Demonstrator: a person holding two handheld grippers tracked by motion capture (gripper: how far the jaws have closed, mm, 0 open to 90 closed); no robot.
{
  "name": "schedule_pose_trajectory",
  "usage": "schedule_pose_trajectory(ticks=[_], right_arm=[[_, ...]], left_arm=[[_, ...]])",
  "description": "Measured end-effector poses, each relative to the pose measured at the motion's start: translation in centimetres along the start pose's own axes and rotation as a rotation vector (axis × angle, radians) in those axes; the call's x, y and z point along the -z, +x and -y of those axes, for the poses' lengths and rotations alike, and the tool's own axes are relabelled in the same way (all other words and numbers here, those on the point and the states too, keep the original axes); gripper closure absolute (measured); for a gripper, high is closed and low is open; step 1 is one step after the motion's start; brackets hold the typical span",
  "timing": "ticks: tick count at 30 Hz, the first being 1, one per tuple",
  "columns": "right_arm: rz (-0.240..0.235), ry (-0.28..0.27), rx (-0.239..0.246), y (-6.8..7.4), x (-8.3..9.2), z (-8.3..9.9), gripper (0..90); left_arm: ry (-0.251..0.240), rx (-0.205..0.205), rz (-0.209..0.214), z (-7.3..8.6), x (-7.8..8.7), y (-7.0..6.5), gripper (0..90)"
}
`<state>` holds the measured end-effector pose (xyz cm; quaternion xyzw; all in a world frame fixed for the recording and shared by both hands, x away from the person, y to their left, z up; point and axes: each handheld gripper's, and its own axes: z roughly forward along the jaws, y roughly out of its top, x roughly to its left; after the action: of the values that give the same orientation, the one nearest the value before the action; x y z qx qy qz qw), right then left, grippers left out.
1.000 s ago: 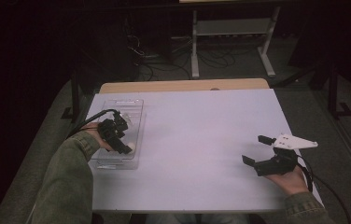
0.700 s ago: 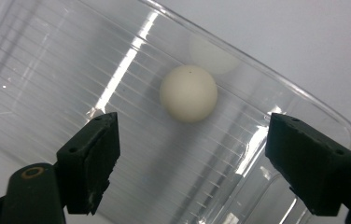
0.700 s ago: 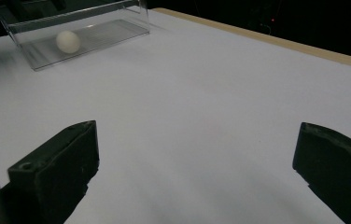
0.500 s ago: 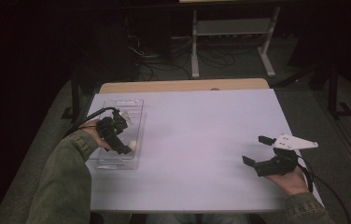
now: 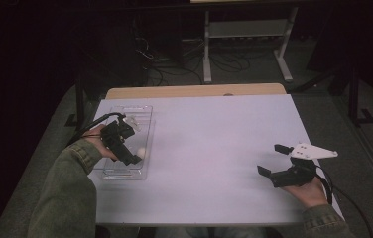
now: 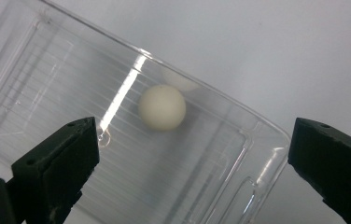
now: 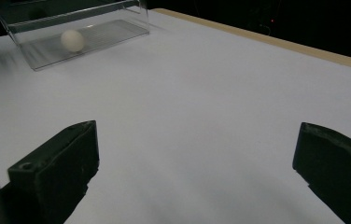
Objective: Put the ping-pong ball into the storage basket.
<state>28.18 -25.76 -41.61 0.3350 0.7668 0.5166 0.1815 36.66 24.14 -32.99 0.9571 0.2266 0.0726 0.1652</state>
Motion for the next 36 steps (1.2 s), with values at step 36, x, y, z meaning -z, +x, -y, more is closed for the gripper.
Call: schedule_pose_trajectory(ticks=[36], right_arm=[[0.001,0.002,0.002,0.1,-0.1,0.0,0.0]], left_arm=[[-0.203,0.029,-0.052,2.5,-0.7,-2.9,0.0]])
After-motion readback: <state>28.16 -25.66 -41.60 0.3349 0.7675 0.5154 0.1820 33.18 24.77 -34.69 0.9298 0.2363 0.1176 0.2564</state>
